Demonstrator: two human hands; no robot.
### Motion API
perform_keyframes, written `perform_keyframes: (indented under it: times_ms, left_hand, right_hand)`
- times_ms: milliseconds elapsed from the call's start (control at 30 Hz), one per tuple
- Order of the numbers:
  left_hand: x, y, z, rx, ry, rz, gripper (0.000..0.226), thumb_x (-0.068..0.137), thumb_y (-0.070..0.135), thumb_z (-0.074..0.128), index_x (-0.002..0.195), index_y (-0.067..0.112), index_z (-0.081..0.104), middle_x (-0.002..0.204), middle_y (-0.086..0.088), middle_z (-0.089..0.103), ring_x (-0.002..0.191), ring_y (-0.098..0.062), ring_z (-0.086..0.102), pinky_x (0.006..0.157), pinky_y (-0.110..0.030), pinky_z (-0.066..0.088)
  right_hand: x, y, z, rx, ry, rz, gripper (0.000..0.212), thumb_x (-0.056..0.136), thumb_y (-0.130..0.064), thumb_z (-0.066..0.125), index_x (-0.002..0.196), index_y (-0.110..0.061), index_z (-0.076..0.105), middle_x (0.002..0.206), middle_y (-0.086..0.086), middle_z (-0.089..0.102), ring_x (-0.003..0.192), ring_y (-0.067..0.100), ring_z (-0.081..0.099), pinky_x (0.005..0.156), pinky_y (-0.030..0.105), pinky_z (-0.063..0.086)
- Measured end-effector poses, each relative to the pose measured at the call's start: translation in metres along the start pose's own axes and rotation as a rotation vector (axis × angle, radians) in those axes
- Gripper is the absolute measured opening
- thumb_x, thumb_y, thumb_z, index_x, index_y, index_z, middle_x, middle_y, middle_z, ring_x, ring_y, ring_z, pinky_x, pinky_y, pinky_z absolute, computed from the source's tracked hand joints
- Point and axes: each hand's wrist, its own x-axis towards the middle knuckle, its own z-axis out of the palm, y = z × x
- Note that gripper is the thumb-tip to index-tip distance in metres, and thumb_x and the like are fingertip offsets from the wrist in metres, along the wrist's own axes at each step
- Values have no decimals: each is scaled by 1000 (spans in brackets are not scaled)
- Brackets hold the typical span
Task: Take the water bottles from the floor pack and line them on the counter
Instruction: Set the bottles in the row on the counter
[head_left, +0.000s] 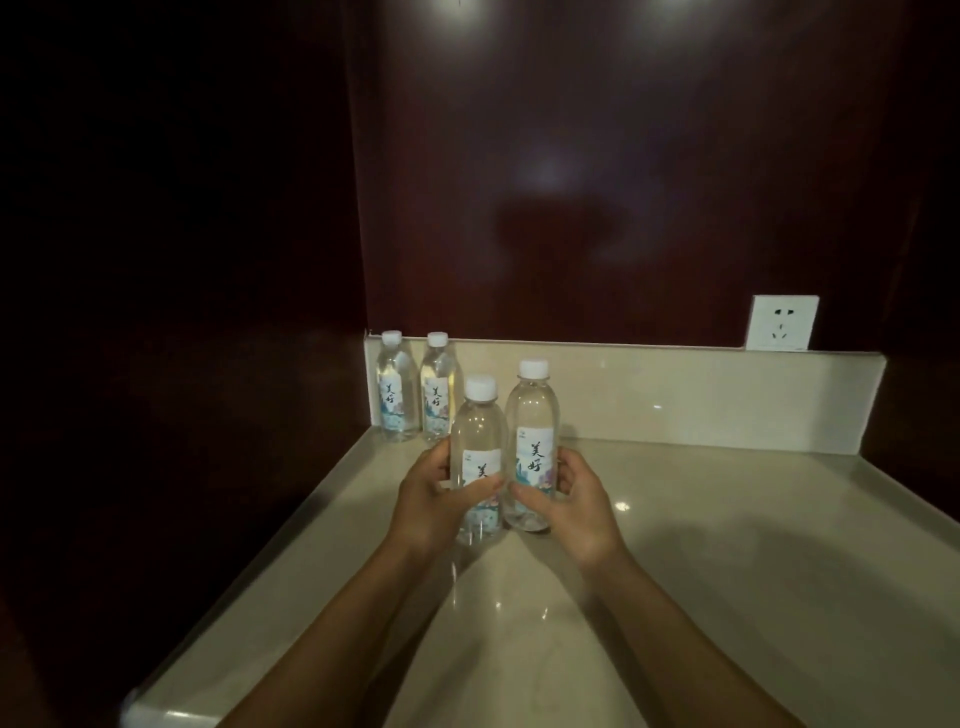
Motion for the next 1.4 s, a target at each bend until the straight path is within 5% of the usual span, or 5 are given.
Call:
perform_keyframes:
  times_ms: [167, 467, 567, 667, 1400]
  left_hand:
    - [31, -18, -4, -43, 11, -31, 34, 80, -7, 76, 109, 11, 69, 80, 7, 78, 70, -2, 74, 57, -15, 55]
    - [80, -49, -3, 140, -3, 82, 39, 83, 24, 80, 118, 33, 65, 103, 11, 76, 93, 0, 71, 85, -37, 62]
    - [92, -53, -3, 336, -37, 139, 58, 82, 40, 78, 133, 30, 53, 120, 10, 70, 108, -7, 68, 95, -39, 57]
    - [95, -55, 0, 559, -45, 162, 81, 76, 36, 84, 144, 25, 40, 130, 0, 60, 120, -18, 59, 98, -30, 48]
    - [121, -74, 38, 789, 223, -11, 54, 84, 44, 76, 127, 19, 53, 124, -4, 55, 111, -24, 60, 85, -36, 51]
  right_hand:
    - [25, 19, 17, -64, 12, 35, 40, 75, -3, 82, 100, -25, 60, 98, -2, 74, 84, 8, 72, 79, 33, 60]
    - [46, 23, 22, -222, 60, 54, 40, 76, -26, 84, 105, -30, 57, 101, -7, 72, 87, 6, 71, 78, 33, 60]
    - [44, 22, 22, -309, 33, -7, 30, 82, -29, 78, 103, -35, 57, 94, -22, 70, 86, -7, 68, 69, 14, 55]
    - [48, 20, 19, -534, 46, -49, 45, 76, -54, 75, 112, -32, 59, 106, -17, 68, 95, 2, 65, 76, 24, 56]
    - [96, 46, 24, -720, 69, 40, 49, 79, -38, 76, 117, -22, 51, 109, -2, 68, 92, 17, 65, 74, 28, 50]
